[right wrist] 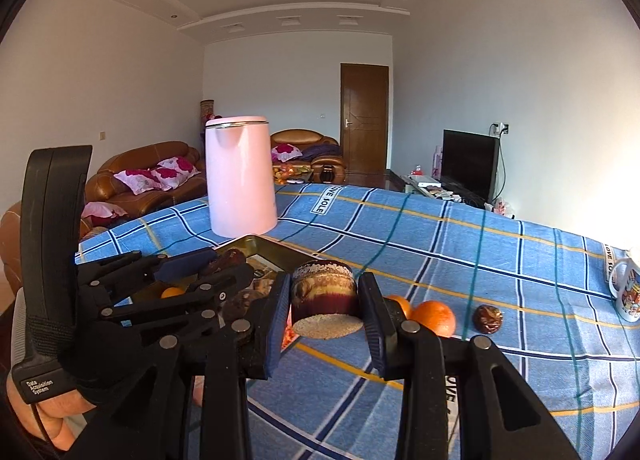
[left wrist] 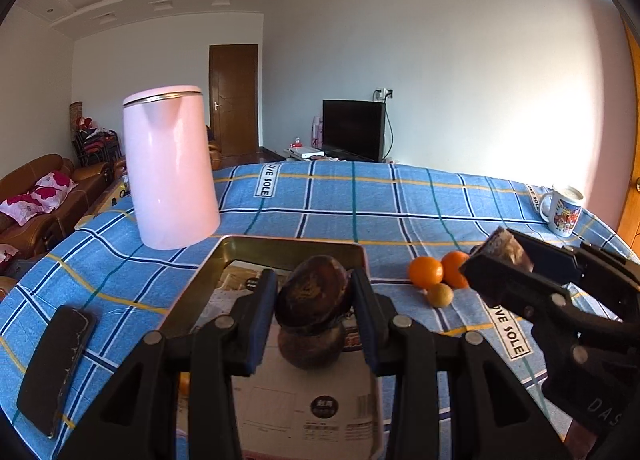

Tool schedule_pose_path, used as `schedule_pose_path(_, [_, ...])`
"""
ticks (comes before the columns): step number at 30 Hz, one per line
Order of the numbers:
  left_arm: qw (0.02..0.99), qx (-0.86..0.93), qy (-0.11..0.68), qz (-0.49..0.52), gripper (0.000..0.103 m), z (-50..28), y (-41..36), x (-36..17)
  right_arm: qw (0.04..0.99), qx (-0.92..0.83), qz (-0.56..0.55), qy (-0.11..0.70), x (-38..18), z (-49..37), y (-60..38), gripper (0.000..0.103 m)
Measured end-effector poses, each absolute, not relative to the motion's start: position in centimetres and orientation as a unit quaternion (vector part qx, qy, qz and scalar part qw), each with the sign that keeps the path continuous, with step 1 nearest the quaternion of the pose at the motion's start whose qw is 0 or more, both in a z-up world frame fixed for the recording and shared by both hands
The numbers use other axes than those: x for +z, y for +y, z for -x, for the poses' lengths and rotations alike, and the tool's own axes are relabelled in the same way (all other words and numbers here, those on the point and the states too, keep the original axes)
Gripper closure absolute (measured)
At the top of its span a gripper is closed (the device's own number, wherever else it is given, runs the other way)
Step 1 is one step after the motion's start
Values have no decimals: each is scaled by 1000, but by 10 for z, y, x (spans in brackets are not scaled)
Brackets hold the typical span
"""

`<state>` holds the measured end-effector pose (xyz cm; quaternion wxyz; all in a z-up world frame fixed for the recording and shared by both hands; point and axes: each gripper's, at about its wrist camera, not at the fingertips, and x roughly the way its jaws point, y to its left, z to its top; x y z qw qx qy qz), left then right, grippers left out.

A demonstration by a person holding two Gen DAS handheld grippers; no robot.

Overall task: Organize fruits
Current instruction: 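Open the left tool over the tin dropping the date while the right drops the cake, then grasp the small yellow fruit with the left tool while the right grasps a brown date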

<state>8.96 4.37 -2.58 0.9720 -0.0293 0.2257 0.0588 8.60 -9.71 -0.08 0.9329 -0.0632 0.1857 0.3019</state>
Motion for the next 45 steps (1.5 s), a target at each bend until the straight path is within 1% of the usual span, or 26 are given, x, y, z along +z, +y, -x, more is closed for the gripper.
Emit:
schedule_pose_path(15, [955,96,273,63,64,-100,113,-42,889,365,106,253,-32,-92,-18,66])
schedule_pose_path(20, [953,104,278,62,63,-102,123,-43,879,371,133,269,-40,-90,0,66])
schedule_pose_path(24, [950,116,283,63,62,-105,125,-44,866,377,138,298,-46,-98,8,66])
schedule_pose_path(25, [950,115,282,65,60,-105,125,-43,864,379,137,302,-47,-99,8,66])
schedule_pose_path(26, [951,114,281,64,58,-105,124,-42,867,378,132,297,-45,-98,4,66])
schedule_pose_path(27, [952,116,278,63,53,-104,123,-40,870,376,130,292,-43,-96,0,65])
schedule_pose_path(28, [953,117,274,63,48,-102,121,-37,872,375,126,288,-40,-95,-5,62])
schedule_pose_path(30, [956,112,264,62,42,-99,114,-30,876,374,118,282,-34,-94,-18,56])
schedule_pose_path(31, [958,108,259,59,41,-98,109,-27,879,370,116,276,-31,-93,-26,53])
schedule_pose_path(33, [962,100,249,51,39,-97,95,-19,888,354,117,268,-26,-96,-47,52])
schedule_pose_path(38, [969,56,241,24,37,-103,44,-7,916,282,93,271,-15,-120,-116,52])
schedule_pose_path(43, [968,19,249,-7,37,-119,-6,-9,934,209,55,284,-8,-147,-181,46])
schedule_pose_path(45, [967,9,255,-20,37,-126,-22,-12,937,189,49,289,-7,-155,-197,46])
